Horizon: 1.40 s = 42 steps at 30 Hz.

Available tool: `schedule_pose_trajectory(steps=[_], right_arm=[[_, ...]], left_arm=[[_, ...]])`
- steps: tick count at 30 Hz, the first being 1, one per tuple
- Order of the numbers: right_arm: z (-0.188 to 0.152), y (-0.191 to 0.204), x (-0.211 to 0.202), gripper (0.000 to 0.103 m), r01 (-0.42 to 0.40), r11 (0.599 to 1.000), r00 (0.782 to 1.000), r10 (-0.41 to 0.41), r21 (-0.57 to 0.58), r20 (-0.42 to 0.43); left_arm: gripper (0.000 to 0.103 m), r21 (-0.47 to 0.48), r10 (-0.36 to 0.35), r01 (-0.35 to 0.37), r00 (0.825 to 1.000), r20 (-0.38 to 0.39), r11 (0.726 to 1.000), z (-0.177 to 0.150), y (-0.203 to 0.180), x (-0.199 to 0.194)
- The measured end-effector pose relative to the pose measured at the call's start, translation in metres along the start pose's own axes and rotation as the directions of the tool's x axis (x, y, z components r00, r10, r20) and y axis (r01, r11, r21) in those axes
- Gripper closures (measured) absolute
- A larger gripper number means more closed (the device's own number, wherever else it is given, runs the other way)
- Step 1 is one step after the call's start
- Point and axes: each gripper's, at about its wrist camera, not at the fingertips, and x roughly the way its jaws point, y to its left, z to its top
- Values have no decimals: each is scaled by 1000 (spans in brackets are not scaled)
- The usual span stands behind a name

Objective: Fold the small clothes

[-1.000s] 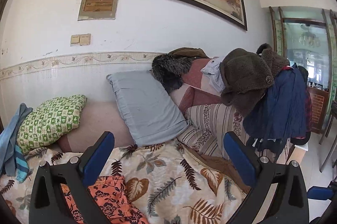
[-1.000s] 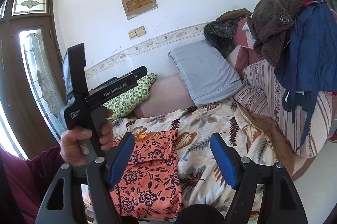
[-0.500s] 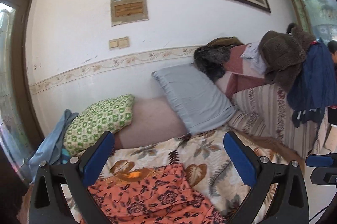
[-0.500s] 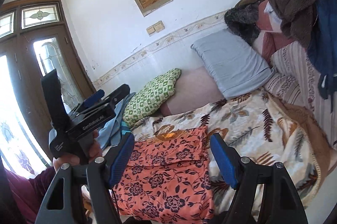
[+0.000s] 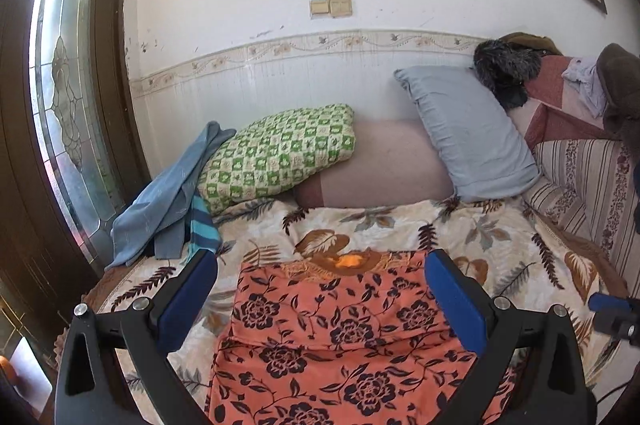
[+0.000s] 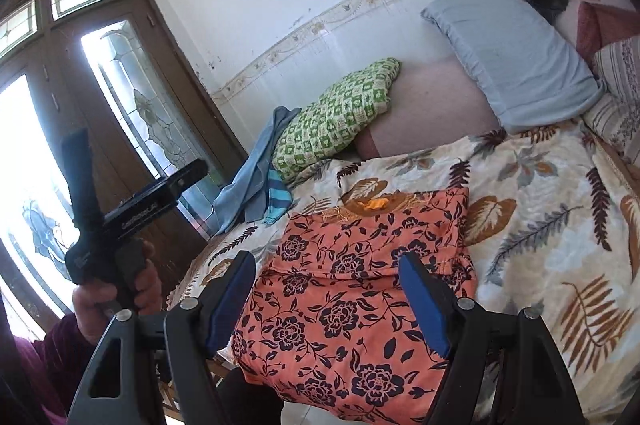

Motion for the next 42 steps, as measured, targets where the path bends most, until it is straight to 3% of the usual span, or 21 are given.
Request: schedule_pose_trajectory(steps=[4, 7, 9, 12, 16, 20, 25, 31, 33, 35, 36, 39, 42], right_arm=[[-5, -32, 18, 26, 13, 996, 999, -10, 88, -33], [-11, -53, 32, 26, 19, 986, 998, -10, 167, -56], [-18, -63, 43, 26, 25, 979, 996, -6, 203, -92], [-34, -69, 58, 26, 70, 977, 986, -37, 203, -165], [-61, -86, 67, 26, 119, 959, 971, -58, 256, -233], [-90, -104, 79, 26, 203, 935, 939, -102, 289, -328], [-111, -116, 91, 26, 241, 923, 912, -109, 301, -395], [-122, -115, 97, 26, 252, 931, 895, -121, 264, -430], [-124, -120, 97, 26, 253, 926, 897, -115, 281, -427], [-126, -125, 96, 26, 248, 918, 903, -104, 309, -416], [-127, -127, 95, 26, 245, 915, 905, -99, 319, -413], [-130, -130, 94, 26, 248, 914, 903, -98, 322, -419], [-132, -133, 94, 26, 245, 910, 903, -88, 335, -421]], left_arm=[[0, -1, 87, -87, 991, -99, 996, -42, 48, 17], [0, -1, 147, -149, 972, -182, 989, -80, 95, 25], [0, -7, 190, -198, 951, -246, 980, -109, 127, 32], [0, -38, 164, -191, 914, -372, 981, -155, 167, 46], [0, -101, 97, -164, 871, -481, 981, -206, 197, 56], [0, -139, 16, -111, 833, -552, 984, -239, 202, 69], [0, -128, -59, -23, 794, -605, 992, -267, 188, 85], [2, -145, -200, 143, 804, -561, 979, -275, 165, 84], [11, -126, -214, 173, 795, -568, 977, -279, 158, 88], [28, -127, -209, 166, 779, -591, 978, -288, 159, 94], [28, -124, -210, 169, 791, -575, 978, -289, 160, 92], [37, -110, -217, 189, 802, -556, 976, -291, 164, 88], [56, -126, -257, 226, 797, -546, 966, -291, 172, 83]])
